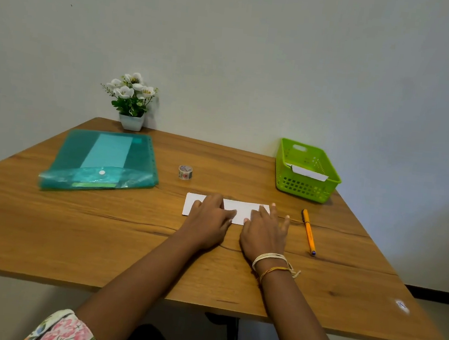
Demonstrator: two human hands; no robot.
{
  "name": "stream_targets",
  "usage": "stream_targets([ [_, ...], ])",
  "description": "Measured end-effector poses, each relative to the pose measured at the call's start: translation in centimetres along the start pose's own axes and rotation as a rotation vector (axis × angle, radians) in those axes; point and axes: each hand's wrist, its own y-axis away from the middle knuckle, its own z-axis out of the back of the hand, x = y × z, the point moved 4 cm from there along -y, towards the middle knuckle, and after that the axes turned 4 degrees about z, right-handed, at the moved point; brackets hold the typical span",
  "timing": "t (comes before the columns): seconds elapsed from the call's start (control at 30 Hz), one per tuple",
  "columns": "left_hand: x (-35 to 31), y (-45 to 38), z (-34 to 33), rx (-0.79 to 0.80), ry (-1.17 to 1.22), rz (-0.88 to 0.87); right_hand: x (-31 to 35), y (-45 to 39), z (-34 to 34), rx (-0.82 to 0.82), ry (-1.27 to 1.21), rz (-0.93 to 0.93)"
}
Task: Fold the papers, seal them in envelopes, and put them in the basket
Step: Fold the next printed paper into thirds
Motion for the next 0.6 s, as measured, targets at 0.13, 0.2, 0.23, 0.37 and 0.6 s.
stream_targets([
  [0.13, 0.2, -0.1, -0.2, 0.042, 0.016, 0.023, 0.0, 0.1, 0.0, 0.036, -0.055, -0.023],
  [0.2, 0.2, -0.1, -0.2, 0.071, 0.059, 0.035, 0.5, 0.1, -0.1, 0.045, -0.104, 0.054],
  [0.23, 0.2, -0.1, -0.2, 0.082, 0.072, 0.034, 0.9, 0.1, -0.2, 0.064, -0.14, 0.096],
  [0.37, 0.1, -0.2, -0.3, 0.107, 0.063, 0.012, 1.4, 0.1, -0.5, 0.134, -0.23, 0.175],
  [0.6, 0.6, -0.3, -1.1, 0.203, -0.011, 0.124, 1.1, 0.0, -0.6, 0.175, -0.204, 0.127],
])
